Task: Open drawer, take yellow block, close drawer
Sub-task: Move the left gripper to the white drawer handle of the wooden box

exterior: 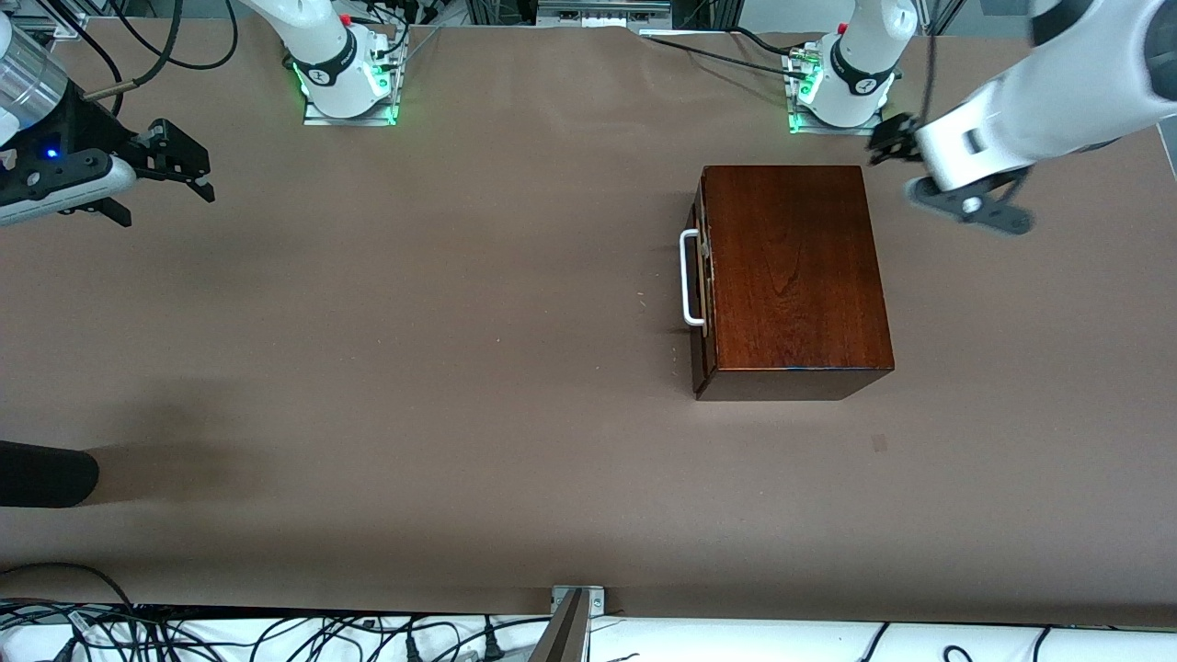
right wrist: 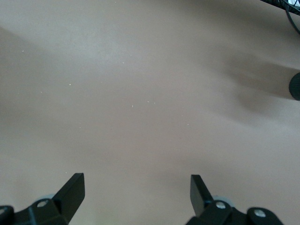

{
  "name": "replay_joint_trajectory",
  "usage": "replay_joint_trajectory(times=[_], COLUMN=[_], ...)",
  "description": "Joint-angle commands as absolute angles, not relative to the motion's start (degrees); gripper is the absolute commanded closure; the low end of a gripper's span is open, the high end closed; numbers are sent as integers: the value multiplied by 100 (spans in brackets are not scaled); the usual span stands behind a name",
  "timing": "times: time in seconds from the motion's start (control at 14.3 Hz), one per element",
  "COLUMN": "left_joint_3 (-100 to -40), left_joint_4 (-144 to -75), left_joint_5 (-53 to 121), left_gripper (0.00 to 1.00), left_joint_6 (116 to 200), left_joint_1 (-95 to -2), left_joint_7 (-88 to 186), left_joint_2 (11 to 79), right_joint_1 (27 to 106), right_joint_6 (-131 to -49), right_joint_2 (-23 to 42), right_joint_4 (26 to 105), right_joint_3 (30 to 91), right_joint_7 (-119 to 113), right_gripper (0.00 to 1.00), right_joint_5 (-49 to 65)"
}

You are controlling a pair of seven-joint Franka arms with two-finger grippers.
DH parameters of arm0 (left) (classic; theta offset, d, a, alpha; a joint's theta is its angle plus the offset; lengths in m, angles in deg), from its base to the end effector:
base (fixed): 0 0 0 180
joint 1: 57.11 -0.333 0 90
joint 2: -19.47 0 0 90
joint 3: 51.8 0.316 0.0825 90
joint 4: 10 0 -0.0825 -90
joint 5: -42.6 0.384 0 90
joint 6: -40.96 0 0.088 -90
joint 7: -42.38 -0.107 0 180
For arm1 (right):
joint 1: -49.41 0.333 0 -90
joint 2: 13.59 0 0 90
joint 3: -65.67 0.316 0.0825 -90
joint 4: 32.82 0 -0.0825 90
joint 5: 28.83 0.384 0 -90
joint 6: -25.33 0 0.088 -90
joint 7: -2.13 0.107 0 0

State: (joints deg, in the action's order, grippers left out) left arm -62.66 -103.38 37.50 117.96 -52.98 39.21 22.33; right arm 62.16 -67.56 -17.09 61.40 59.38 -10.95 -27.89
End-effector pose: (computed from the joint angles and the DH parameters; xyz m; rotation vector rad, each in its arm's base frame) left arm 0.5160 -0.1473 0.5558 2.9934 -0.4887 -0.5256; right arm 0.5367 0.0606 0.6273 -3.0750 -0.5288 -0.0605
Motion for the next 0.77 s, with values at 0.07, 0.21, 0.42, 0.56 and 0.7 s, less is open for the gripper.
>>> replay_joint_trajectory(times=[0.07, 0.21, 0.42, 0.56, 0.7], left_joint_3=[-7226, -7298, -7298, -7298, -7298], left_joint_4=[-9677, -9535, -9596, -9605, -9622], left_joint_5=[3742, 3751, 3960, 4276, 4680], left_gripper=[0, 0, 0, 0, 0], left_joint_6=[12610, 12935, 13648, 13824, 14026], left_joint_1=[-5166, -4886, -4359, -4016, -3656], left_joint_7=[5331, 5897, 6695, 7171, 7698], left_joint_2=[3307, 3730, 4134, 4407, 4662], right_joint_1=[6163, 6163, 6163, 6163, 6163], right_joint_6=[-6634, -6643, -6643, -6643, -6643], right_joint_2=[-1685, -1685, -1685, -1685, -1676], right_joint_4=[6017, 6017, 6008, 6009, 6017], right_joint_3=[5987, 5987, 5987, 5996, 5996], right_joint_7=[-1070, -1062, -1061, -1061, -1061], right_gripper=[0, 0, 0, 0, 0], right_joint_5=[-2874, -2874, -2874, -2874, -2883])
